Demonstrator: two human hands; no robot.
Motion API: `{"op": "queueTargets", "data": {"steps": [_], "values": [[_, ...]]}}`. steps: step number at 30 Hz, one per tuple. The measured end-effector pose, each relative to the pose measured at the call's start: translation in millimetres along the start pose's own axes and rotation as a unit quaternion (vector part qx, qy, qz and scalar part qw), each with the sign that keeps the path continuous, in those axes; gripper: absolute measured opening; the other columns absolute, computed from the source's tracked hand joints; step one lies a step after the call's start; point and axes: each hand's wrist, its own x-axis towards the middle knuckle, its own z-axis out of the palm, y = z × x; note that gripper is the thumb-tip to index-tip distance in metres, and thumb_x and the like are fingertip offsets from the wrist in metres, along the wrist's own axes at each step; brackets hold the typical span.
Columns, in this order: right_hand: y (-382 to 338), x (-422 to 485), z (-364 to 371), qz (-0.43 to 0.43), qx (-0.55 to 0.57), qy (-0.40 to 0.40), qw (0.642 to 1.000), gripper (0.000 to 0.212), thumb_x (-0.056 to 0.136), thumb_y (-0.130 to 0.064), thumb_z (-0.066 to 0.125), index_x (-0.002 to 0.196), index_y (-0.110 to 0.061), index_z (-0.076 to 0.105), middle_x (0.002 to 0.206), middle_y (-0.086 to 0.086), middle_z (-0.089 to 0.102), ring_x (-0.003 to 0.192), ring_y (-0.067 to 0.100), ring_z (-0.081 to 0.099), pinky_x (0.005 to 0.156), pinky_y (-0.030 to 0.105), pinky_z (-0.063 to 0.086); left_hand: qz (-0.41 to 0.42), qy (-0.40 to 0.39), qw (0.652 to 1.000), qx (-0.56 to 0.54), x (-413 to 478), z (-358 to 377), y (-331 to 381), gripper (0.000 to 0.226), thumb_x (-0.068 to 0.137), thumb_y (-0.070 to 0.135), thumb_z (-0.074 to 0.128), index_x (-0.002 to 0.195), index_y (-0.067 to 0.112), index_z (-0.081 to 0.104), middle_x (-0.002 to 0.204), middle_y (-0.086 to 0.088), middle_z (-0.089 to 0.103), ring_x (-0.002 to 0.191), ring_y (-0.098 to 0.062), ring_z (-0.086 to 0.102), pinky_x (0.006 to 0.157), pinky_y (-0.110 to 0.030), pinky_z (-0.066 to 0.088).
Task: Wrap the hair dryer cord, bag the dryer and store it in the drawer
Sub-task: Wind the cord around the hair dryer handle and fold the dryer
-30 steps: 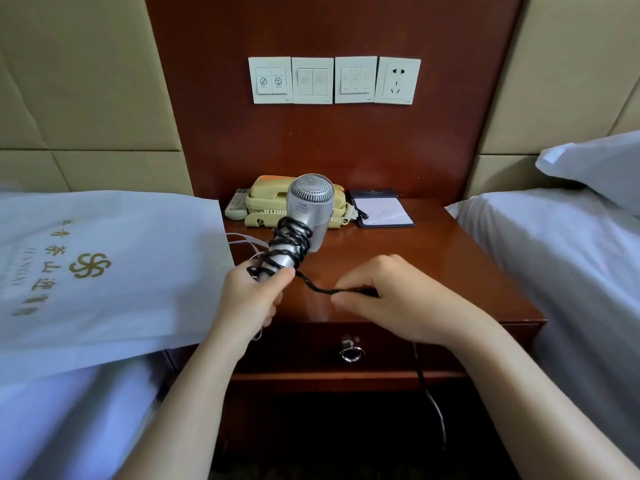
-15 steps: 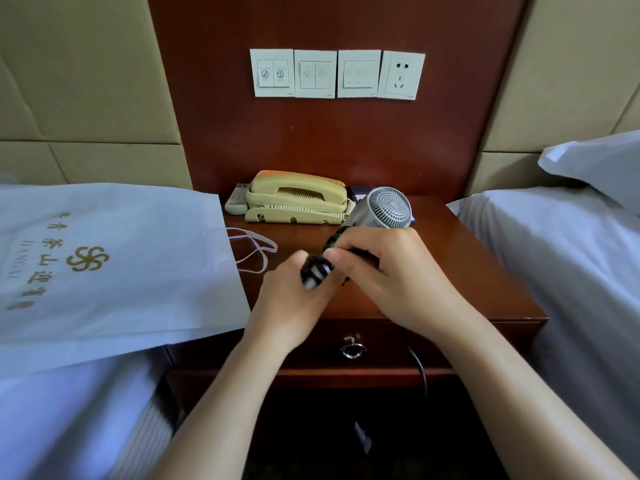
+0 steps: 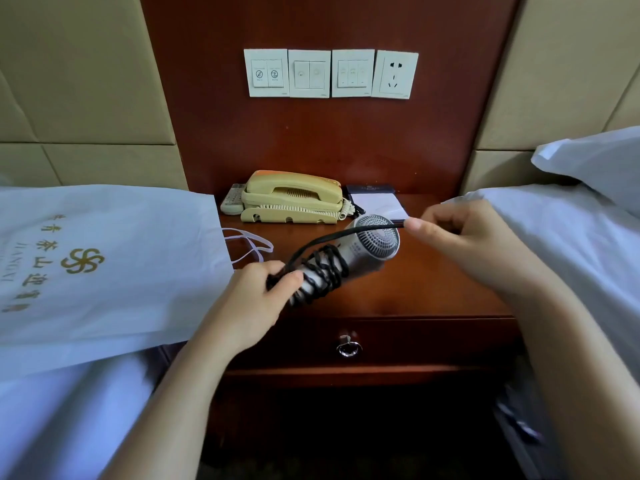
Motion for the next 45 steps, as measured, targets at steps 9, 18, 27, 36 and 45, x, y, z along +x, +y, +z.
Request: {"op": "queueTargets", "data": {"steps": [9, 18, 27, 36, 45], "values": [[40, 2, 2, 0.077, 0.048, 0.098, 0.991, 0.044, 0.090, -0.025, 0.059, 0.053, -0.009, 0.042, 0.050, -0.001, 0.030, 0.044, 0.002, 0.026, 0.044, 0.015, 0.021, -0.043, -0.215, 0.967, -0.130, -18, 4, 15, 0.025, 0.074, 0.041, 0.045, 0.062, 0.021, 0.050, 0.053, -0.004, 0.050, 0.043, -0.013, 0.044, 0.042, -0.013, 0.031], [57, -6, 17, 0.179, 0.104, -0.003, 0.978, 0.023, 0.086, 0.013, 0.050, 0.064, 0.018, 0.056, 0.053, 0.002, 0.049, 0.046, 0.001, 0.041, 0.046, 0.014, 0.030, -0.082, -0.168, 0.940, -0.287, 4, 6, 11, 0.052, 0.101, 0.029, 0.022, 0.066, -0.003, 0.042, 0.040, -0.003, 0.042, 0.017, -0.010, 0.028, 0.025, -0.014, 0.017], [14, -14, 33, 0.128, -0.060, -0.288, 0.947, 0.039, 0.096, -0.034, 0.046, 0.066, -0.018, 0.065, 0.046, -0.011, 0.047, 0.042, 0.001, 0.042, 0.046, 0.009, 0.032, -0.078, -0.010, 0.913, -0.400, 10, 0, -6, 0.043, 0.098, 0.036, 0.024, 0.091, 0.004, 0.052, 0.042, -0.006, 0.042, 0.027, -0.008, 0.020, 0.039, -0.021, 0.011], [-39, -21, 37, 0.010, -0.139, -0.275, 0.951, 0.025, 0.091, -0.034, 0.054, 0.076, -0.021, 0.069, 0.065, -0.005, 0.062, 0.061, 0.010, 0.054, 0.064, 0.030, 0.046, -0.057, 0.117, 0.967, -0.217, 8, 12, -5, 0.040, 0.095, 0.034, 0.046, 0.065, 0.008, 0.052, 0.050, -0.011, 0.048, 0.028, -0.009, 0.031, 0.034, -0.017, 0.023], [-39, -15, 38, -0.061, -0.095, -0.083, 0.990, 0.028, 0.087, -0.034, 0.055, 0.068, -0.016, 0.062, 0.059, 0.003, 0.058, 0.057, 0.013, 0.050, 0.059, 0.036, 0.042, -0.021, 0.089, 0.996, -0.015, 7, 18, 1, 0.049, 0.076, 0.041, 0.070, 0.118, 0.028, 0.048, 0.089, 0.011, 0.062, 0.071, -0.002, 0.057, 0.059, -0.020, 0.041]]}}
